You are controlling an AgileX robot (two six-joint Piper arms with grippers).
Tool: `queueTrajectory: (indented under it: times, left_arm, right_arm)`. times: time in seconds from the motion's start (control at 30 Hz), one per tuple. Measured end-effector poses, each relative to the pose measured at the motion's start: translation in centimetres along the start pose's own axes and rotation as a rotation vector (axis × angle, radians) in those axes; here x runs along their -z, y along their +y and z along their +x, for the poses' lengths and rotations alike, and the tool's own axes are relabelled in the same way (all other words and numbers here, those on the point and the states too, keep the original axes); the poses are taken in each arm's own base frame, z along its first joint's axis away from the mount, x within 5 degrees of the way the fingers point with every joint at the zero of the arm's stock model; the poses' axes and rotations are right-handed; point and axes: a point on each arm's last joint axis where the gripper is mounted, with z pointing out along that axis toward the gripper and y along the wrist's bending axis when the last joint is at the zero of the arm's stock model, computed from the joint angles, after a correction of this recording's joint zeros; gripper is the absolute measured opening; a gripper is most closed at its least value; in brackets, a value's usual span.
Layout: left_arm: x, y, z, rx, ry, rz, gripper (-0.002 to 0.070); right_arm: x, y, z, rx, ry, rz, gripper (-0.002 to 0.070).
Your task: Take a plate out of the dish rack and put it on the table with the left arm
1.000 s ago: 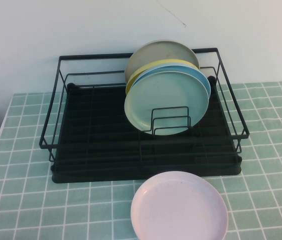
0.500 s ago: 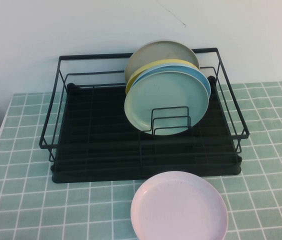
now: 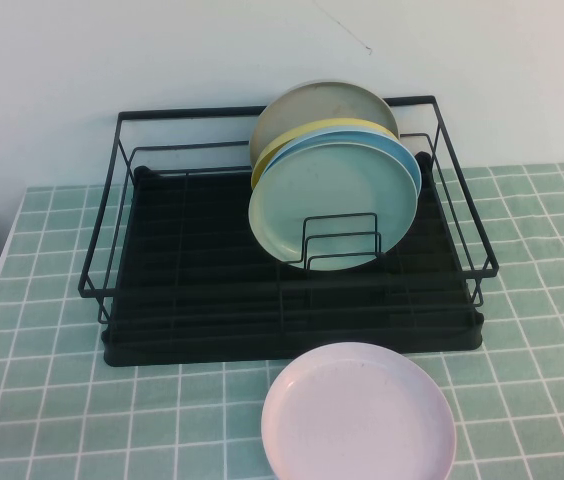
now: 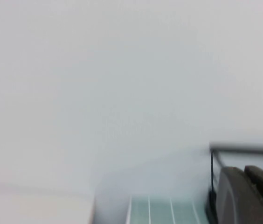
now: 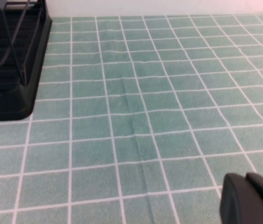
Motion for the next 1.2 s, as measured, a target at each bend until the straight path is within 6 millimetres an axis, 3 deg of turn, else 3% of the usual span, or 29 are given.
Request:
queueTrajectory:
  times: [0.27, 0.7, 0.83, 0.87, 0.97, 1.1, 1.2]
  left_arm:
    - [0.2, 0.1, -2.0, 0.02, -0.226, -0.004, -0.0004]
    - [2.1, 0.2, -6.4, 0.284, -0.689, 0.065, -0.0004]
    - [2.3, -0.2, -9.4, 0.321, -0.683, 0.084, -0.0004]
    - [2.7, -0.7, -12.1, 0.32, -0.661, 0.102, -0.0004]
    - [2.9, -1.5, -16.0, 0.301, -0.611, 0.117, -0.0004]
    - [1.0, -2.5, -19.9, 0.261, -0.448, 0.112, -0.0004]
    - [-1.7, -2.9, -21.0, 0.217, -0.236, 0.083, -0.0004]
  right_arm:
    - [0.0, 0.0, 0.0, 0.0, 0.0, 0.0, -0.0001]
    - [0.0, 0.0, 0.0, 0.0, 0.0, 0.0, -0.0001]
    - [0.0, 0.0, 0.0, 0.0, 0.0, 0.0, -0.0002]
    - [0.0, 0.0, 0.0, 0.0, 0.0, 0.0, -0.0002]
    - [0.0, 0.0, 0.0, 0.0, 0.0, 0.0, -0.0002]
    - [0.0, 0.0, 0.0, 0.0, 0.0, 0.0, -0.0002]
    - [0.0, 0.0, 0.0, 0.0, 0.0, 0.0, -0.0002]
